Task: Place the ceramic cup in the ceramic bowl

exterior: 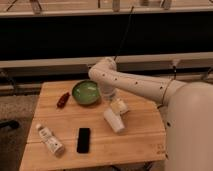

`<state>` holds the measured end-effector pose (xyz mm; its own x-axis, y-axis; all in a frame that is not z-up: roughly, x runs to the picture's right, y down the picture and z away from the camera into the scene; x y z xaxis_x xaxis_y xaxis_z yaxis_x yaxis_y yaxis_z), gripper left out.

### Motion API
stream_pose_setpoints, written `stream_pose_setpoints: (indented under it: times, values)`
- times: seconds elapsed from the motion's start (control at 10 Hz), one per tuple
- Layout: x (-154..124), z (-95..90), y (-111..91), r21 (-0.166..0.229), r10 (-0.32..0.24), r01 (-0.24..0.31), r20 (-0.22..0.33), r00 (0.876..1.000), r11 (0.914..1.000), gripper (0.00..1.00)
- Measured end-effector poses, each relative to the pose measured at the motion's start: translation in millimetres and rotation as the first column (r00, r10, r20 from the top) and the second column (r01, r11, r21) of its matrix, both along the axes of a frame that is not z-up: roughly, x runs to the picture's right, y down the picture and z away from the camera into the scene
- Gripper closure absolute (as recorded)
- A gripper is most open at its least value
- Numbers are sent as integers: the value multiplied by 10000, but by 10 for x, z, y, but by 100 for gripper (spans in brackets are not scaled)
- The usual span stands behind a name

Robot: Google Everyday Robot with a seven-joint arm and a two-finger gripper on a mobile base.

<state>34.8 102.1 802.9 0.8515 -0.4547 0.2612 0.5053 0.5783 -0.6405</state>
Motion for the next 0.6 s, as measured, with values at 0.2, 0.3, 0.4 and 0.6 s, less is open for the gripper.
stream_pose_setpoints:
  times: [0.2,0.3,0.4,0.6]
  values:
    - [48,93,88,-225,-11,9,-95,10000,9997,20]
    - [68,124,122,-309,-10,6,-137,9999,9995,20]
    - [93,158,164,-405,-20,12,-192,9998,9992,20]
    - [118,183,230,-590,-168,147,-369,9992,9982,22]
